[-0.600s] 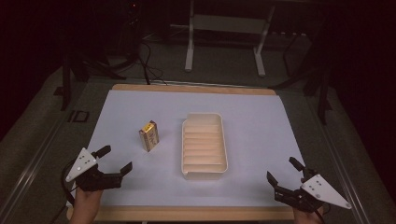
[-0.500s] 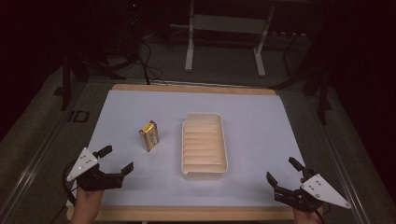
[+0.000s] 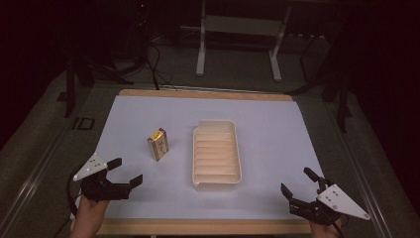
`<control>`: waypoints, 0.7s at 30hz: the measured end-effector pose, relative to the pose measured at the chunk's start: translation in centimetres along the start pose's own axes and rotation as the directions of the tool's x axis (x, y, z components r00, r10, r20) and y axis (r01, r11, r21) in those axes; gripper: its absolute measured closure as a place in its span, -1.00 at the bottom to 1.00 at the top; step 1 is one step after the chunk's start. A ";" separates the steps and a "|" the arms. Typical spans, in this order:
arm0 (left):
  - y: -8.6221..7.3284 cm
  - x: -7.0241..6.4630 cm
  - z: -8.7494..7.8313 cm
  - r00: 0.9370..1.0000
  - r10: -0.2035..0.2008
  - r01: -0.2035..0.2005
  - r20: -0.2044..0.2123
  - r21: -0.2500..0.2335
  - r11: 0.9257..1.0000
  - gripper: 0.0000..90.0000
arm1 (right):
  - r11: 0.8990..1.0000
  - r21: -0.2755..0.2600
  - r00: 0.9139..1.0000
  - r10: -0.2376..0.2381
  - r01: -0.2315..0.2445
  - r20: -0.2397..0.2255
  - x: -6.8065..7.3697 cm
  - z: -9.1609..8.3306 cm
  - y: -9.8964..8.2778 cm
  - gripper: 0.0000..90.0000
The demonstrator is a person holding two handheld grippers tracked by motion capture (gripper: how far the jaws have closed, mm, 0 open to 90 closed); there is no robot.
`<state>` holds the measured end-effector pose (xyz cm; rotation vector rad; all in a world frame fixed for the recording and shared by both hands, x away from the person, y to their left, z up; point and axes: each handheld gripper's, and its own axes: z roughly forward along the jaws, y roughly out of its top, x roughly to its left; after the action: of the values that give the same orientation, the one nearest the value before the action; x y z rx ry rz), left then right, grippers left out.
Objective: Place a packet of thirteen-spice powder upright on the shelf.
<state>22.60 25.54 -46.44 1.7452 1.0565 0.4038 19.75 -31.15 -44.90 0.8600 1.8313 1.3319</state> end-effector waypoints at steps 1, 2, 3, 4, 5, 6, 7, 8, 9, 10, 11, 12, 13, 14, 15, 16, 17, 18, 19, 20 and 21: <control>0.1 0.0 0.1 1.000 -0.007 0.006 0.007 0.029 1.000 -1.00 | 1.000 0.000 1.000 0.000 0.000 0.000 0.0 0.0 0.0 -0.70; 0.3 -0.2 0.3 1.000 -0.016 0.014 0.024 0.082 0.997 -1.00 | 1.000 0.003 1.000 0.002 -0.002 0.001 0.0 0.0 0.0 -0.70; 0.3 -0.2 0.3 1.000 -0.016 0.014 0.024 0.082 0.997 -1.00 | 1.000 0.003 1.000 0.002 -0.002 0.001 0.0 0.0 0.0 -0.70; 0.4 -0.3 0.5 1.000 -0.018 0.015 0.023 0.107 0.994 -1.00 | 1.000 0.005 1.000 0.001 -0.001 0.000 0.0 0.0 0.0 -0.70; 0.6 -0.5 0.6 1.000 -0.017 0.014 0.020 0.134 0.991 -1.00 | 1.000 0.005 1.000 0.002 -0.002 -0.001 0.0 0.1 -0.1 -0.70; 0.8 -0.6 0.8 1.000 -0.016 0.013 0.018 0.166 0.986 -1.00 | 1.000 0.005 1.000 0.002 -0.002 -0.004 0.0 0.1 -0.1 -0.70; 1.0 -0.8 0.9 1.000 -0.005 0.000 0.024 0.196 0.981 -1.00 | 1.000 0.003 1.000 0.002 -0.002 -0.008 0.1 0.1 -0.1 -0.70; 1.4 -1.1 1.2 0.999 0.004 -0.012 0.035 0.238 0.971 -1.00 | 1.000 0.005 1.000 0.001 -0.001 -0.014 0.1 0.2 -0.1 -0.70; 1.4 -1.1 1.2 0.999 0.004 -0.012 0.035 0.238 0.971 -1.00 | 1.000 0.005 1.000 0.001 -0.001 -0.014 0.1 0.2 -0.1 -0.70; 1.6 -1.2 1.3 0.999 0.013 -0.022 0.037 0.261 0.965 -1.00 | 1.000 0.008 1.000 -0.001 0.001 -0.015 0.2 0.2 -0.1 -0.70; 1.8 -1.2 1.4 0.999 0.017 -0.027 0.038 0.273 0.962 -1.00 | 1.000 0.009 1.000 -0.004 0.004 -0.016 0.2 0.3 -0.1 -0.69; 1.9 -1.2 1.5 0.999 0.013 -0.024 0.041 0.280 0.960 -1.00 | 1.000 0.014 1.000 -0.002 0.002 -0.016 0.3 0.3 -0.1 -0.70; 2.0 -1.1 1.6 0.999 0.009 -0.021 0.043 0.291 0.957 -1.00 | 1.000 0.015 1.000 -0.003 0.003 -0.014 0.3 0.3 -0.1 -0.70; 2.1 -0.9 1.9 0.999 0.005 -0.018 0.041 0.316 0.948 -1.00 | 1.000 0.013 1.000 -0.003 0.003 -0.014 0.3 0.3 -0.1 -0.70; 2.1 -0.9 1.9 0.999 0.005 -0.018 0.041 0.316 0.948 -1.00 | 1.000 0.012 1.000 -0.002 0.002 -0.013 0.3 0.3 -0.1 -0.69; 2.2 -0.8 2.0 0.999 -0.001 -0.011 0.036 0.328 0.945 -1.00 | 1.000 0.012 1.000 -0.002 0.002 -0.013 0.3 0.3 -0.1 -0.69; 2.2 -0.7 2.2 0.999 -0.010 -0.003 0.037 0.339 0.941 -1.00 | 1.000 0.013 1.000 -0.001 0.001 -0.013 0.3 0.3 -0.1 -0.69; 2.2 -0.7 2.4 0.999 -0.019 0.004 0.040 0.358 0.934 -1.00 | 1.000 0.016 1.000 0.000 0.000 -0.015 0.3 0.3 -0.1 -0.69; 2.2 -0.6 2.6 0.999 -0.025 0.008 0.039 0.383 0.924 -1.00 | 1.000 0.016 1.000 0.000 0.000 -0.015 0.3 0.3 -0.1 -0.69; 2.2 -0.6 2.9 0.999 -0.021 0.002 0.042 0.409 0.913 -1.00 | 1.000 0.018 1.000 -0.001 0.001 -0.016 0.3 0.3 -0.1 -0.69; 2.3 -0.6 3.1 0.999 -0.014 -0.005 0.041 0.433 0.901 -1.00 | 1.000 0.018 1.000 -0.001 0.001 -0.016 0.3 0.3 -0.1 -0.69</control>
<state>25.42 23.06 -45.66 2.1323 1.1831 0.1276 19.85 -30.78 -45.13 0.8598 1.8581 1.3270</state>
